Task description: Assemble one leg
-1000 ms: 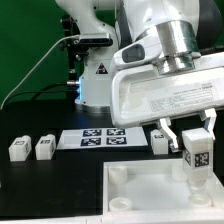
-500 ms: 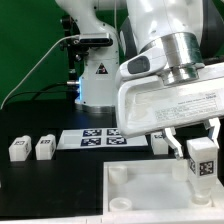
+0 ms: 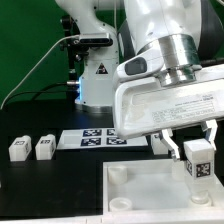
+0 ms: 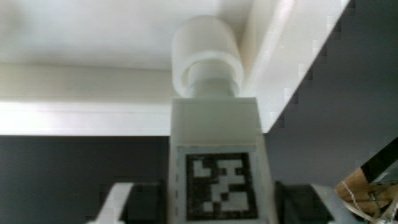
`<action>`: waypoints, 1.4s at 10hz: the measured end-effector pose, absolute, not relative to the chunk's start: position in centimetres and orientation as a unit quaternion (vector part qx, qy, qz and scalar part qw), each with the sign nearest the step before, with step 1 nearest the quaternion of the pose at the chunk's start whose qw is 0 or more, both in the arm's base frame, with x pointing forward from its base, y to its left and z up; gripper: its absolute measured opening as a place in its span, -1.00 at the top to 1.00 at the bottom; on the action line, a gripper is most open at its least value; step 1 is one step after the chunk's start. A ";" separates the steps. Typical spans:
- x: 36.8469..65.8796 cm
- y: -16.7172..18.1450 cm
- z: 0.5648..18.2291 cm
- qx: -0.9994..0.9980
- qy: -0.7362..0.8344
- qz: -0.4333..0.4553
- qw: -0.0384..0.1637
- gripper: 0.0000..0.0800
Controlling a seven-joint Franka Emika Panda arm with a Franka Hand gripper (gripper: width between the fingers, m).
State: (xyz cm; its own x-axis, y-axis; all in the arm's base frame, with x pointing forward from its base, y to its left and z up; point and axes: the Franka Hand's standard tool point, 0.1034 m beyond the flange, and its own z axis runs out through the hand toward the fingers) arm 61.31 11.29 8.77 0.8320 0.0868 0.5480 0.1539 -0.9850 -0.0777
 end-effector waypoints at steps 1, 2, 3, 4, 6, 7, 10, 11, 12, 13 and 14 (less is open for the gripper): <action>61.2 11.4 8.7 -0.955 -0.064 -0.282 0.060 0.27; 61.1 11.5 8.5 -0.956 -0.064 -0.281 0.060 0.27; 61.2 11.6 8.3 -0.954 -0.061 -0.288 0.060 0.27; 61.4 11.6 8.2 -0.950 -0.052 -0.302 0.059 0.27; 61.3 11.7 8.3 -0.952 -0.030 -0.300 0.052 0.27; 61.1 11.7 8.2 -0.953 -0.017 -0.299 0.048 0.27; 60.6 11.5 7.6 -0.957 -0.014 -0.285 0.044 0.27; 60.4 11.5 7.5 -0.958 -0.014 -0.284 0.044 0.27; 60.4 11.3 7.3 -0.958 -0.013 -0.284 0.044 0.27; 60.5 11.3 7.3 -0.958 -0.013 -0.284 0.043 0.27; 60.6 11.7 7.3 -0.956 -0.010 -0.289 0.044 0.27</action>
Offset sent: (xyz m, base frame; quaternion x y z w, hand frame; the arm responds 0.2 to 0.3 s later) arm 0.0013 0.0054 -0.0270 -0.0358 0.0090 0.0051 0.9993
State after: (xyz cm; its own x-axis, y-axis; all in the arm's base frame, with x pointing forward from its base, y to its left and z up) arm 60.56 11.70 7.26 0.8327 -0.0061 0.5537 0.0453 -0.9958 -0.0790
